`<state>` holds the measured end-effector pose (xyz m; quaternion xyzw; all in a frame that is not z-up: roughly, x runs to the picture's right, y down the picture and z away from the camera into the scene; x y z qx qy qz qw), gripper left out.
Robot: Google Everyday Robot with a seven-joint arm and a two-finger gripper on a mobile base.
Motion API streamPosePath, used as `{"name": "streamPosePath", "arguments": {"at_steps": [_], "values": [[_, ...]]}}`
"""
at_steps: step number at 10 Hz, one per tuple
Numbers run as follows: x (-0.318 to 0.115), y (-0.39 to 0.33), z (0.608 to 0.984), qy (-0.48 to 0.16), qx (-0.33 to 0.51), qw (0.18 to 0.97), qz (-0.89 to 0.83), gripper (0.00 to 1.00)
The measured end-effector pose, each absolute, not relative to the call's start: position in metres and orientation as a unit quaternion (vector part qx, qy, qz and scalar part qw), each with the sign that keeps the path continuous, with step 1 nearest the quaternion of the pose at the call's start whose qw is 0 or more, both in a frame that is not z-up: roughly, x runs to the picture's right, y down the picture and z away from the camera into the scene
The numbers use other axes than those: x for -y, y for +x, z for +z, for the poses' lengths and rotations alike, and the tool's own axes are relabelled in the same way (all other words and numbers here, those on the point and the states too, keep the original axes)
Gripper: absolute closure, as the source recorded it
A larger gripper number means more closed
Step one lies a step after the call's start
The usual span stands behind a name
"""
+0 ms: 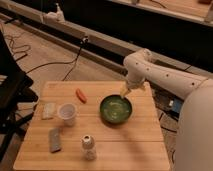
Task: Knock the bottle over
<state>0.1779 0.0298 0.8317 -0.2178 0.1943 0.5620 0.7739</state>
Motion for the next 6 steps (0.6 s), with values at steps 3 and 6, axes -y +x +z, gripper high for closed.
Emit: {"name": "streamPosePath", "arguments": {"at_steps": [3,6], "values": [[-0.0299,0.1779,0.8317,-0.218,-0.194,0.774,0.562,0.2],[-0.0304,0.1779,0.8321,-0.218,-0.194,0.774,0.562,0.31]]}}
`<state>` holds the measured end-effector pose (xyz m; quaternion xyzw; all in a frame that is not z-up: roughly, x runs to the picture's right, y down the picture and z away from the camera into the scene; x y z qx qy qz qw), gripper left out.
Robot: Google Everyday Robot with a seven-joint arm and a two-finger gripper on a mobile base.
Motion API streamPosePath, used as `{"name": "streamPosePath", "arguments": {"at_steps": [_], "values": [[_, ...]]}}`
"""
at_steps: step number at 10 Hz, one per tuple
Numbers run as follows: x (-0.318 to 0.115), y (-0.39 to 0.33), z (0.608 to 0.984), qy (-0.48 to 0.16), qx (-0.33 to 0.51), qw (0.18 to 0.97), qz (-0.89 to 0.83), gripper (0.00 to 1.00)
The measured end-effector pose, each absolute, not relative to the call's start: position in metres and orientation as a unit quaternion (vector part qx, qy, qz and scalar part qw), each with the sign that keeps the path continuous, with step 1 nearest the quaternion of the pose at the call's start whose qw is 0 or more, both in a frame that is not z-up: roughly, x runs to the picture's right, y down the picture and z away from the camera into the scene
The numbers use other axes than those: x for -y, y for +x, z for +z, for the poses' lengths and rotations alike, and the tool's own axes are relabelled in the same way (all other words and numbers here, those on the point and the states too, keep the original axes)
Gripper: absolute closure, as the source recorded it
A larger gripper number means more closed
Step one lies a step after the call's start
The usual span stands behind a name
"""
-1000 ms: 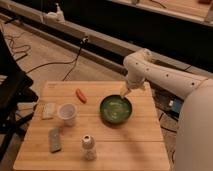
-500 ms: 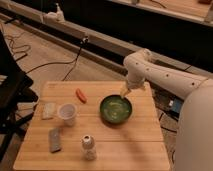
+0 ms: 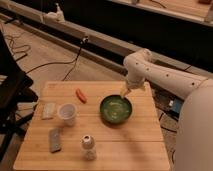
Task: Knock the bottle over
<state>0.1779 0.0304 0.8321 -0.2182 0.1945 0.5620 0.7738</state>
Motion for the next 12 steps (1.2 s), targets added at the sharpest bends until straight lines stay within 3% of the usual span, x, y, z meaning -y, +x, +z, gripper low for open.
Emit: {"name": "streamPosePath", "arguments": {"at_steps": [6,8,12], "values": [[-0.033,0.175,0.823,-0.216,-0.195,0.786,0.546,0.93],[-0.051,0.164,0.802,-0.225,-0.186,0.811,0.508,1.0],[-0.114,0.147,0.761,-0.275,-0.154,0.834,0.453,1.0]]}}
